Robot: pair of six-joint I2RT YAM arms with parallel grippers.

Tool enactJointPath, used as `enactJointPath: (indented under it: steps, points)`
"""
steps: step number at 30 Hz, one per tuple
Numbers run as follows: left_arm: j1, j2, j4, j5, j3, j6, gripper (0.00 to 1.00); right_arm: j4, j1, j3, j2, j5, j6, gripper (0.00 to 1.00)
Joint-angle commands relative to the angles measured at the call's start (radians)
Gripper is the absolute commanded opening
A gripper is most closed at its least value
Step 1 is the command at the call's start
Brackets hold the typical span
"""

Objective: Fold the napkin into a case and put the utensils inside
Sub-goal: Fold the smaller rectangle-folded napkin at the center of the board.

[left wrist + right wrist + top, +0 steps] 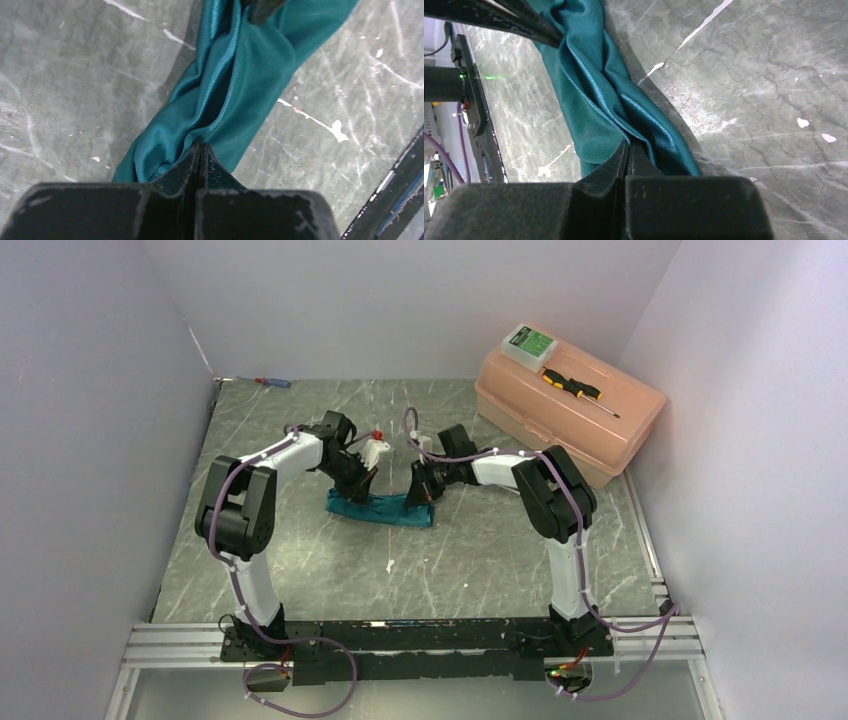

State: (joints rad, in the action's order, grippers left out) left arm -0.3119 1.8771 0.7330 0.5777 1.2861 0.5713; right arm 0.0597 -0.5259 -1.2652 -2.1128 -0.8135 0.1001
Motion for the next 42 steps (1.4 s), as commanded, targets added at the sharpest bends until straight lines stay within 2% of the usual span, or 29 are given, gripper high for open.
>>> enactJointPath:
  steps: [1, 5, 10, 13, 15, 22, 23, 27, 29, 37, 42]
  points:
    - [-0.001, 0.008, -0.092, -0.078, -0.028, -0.036, 0.03, 0.095, -0.018, 0.047, 0.000, 0.058, -0.050, 0.00]
    - [0.000, 0.019, -0.096, -0.065, -0.040, -0.043, 0.03, 0.105, -0.021, 0.056, 0.006, 0.063, -0.061, 0.04]
    - [-0.001, 0.024, -0.125, -0.085, -0.075, -0.048, 0.03, 0.081, -0.021, 0.070, 0.096, 0.103, -0.033, 0.23]
    - [-0.001, 0.016, -0.144, -0.104, -0.094, -0.063, 0.03, -0.036, -0.019, 0.121, 0.206, 0.161, 0.054, 0.28]
    - [-0.002, 0.009, -0.157, -0.118, -0.106, -0.074, 0.03, -0.186, -0.024, 0.165, 0.263, 0.171, 0.148, 0.28]
    - [-0.001, 0.000, -0.157, -0.126, -0.120, -0.113, 0.03, -0.598, -0.129, 0.324, 0.303, 0.301, 0.353, 0.27]
    - [-0.002, -0.002, -0.156, -0.127, -0.119, -0.117, 0.03, -0.662, -0.143, 0.338, 0.294, 0.303, 0.380, 0.25]
    - [-0.001, -0.007, -0.155, -0.119, -0.114, -0.140, 0.03, -0.845, -0.183, 0.333, 0.208, 0.329, 0.494, 0.03]
    - [-0.001, -0.008, -0.154, -0.116, -0.112, -0.148, 0.03, -0.939, -0.190, 0.334, 0.167, 0.364, 0.533, 0.00]
    - [0.008, -0.022, -0.135, -0.123, -0.080, -0.180, 0.03, -0.968, -0.190, 0.350, 0.051, 0.472, 0.536, 0.00]
    - [0.022, -0.051, -0.056, -0.097, 0.002, -0.196, 0.08, -0.938, -0.198, 0.346, 0.015, 0.479, 0.507, 0.00]
